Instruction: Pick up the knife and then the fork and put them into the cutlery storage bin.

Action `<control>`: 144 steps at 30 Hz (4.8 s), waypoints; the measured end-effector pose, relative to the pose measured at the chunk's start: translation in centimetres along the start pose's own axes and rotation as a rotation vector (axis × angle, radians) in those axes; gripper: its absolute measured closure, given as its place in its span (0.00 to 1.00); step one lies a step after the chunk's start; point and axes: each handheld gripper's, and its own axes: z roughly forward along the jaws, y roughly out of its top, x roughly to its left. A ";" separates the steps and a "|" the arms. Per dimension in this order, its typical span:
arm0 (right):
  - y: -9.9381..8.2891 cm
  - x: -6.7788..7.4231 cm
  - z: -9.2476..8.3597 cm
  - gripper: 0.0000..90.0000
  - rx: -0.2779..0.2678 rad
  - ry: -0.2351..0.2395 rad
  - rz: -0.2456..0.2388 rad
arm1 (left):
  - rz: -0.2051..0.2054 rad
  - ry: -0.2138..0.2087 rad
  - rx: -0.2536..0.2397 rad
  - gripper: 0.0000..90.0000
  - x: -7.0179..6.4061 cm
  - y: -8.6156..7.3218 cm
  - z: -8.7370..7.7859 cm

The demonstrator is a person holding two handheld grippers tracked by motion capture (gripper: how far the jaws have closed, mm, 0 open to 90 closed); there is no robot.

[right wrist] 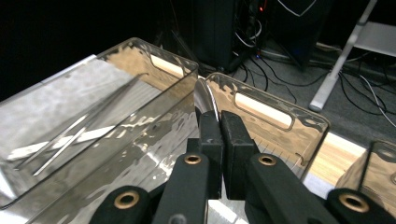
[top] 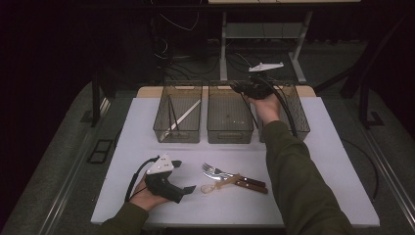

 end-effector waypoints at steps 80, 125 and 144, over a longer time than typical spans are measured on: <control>-15.1 9.1 -7.6 0.52 0.285 0.481 -0.303 | -0.007 0.001 0.011 0.00 -0.3 -0.1 0.1; -15.9 9.1 -7.4 0.82 0.287 0.567 -0.457 | -0.006 0.002 0.013 0.00 -0.3 -0.1 0.1; -13.2 5.8 -9.9 0.82 0.092 0.388 -0.281 | 0.010 0.002 0.023 0.00 -0.2 -0.1 0.1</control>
